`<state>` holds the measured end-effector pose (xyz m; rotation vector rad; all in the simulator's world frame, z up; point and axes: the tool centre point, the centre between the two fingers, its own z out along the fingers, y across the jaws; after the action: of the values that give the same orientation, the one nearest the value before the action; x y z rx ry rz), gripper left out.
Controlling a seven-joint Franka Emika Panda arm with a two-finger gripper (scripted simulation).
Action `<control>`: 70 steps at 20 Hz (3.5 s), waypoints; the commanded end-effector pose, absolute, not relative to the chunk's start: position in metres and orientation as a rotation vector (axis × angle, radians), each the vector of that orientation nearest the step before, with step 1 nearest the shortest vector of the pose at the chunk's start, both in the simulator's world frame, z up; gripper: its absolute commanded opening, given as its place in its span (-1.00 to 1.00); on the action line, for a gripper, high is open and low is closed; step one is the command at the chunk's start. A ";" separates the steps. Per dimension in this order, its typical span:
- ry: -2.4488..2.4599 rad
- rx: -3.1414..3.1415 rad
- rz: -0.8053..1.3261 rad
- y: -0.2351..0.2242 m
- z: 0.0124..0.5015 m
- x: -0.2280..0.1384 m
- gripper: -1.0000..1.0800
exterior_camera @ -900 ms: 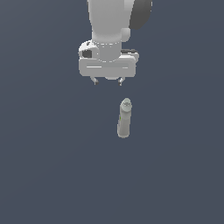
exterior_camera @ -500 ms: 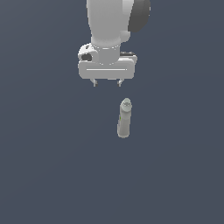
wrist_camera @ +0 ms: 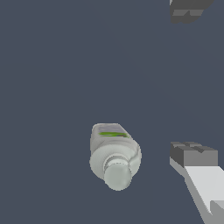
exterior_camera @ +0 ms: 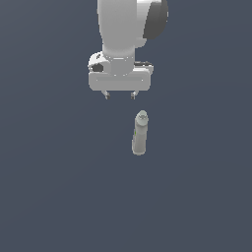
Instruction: Pick up the object and move it to a goal position.
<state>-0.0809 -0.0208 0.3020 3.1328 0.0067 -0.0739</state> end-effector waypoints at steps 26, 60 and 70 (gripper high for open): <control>-0.003 3.141 -0.002 0.068 0.265 -0.040 0.92; -0.005 3.143 0.004 0.038 0.276 -0.045 -1.00; -0.005 3.144 0.003 -0.026 0.367 -0.056 -1.00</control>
<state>-0.0550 -0.0154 0.3455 3.1441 -0.0050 -0.0155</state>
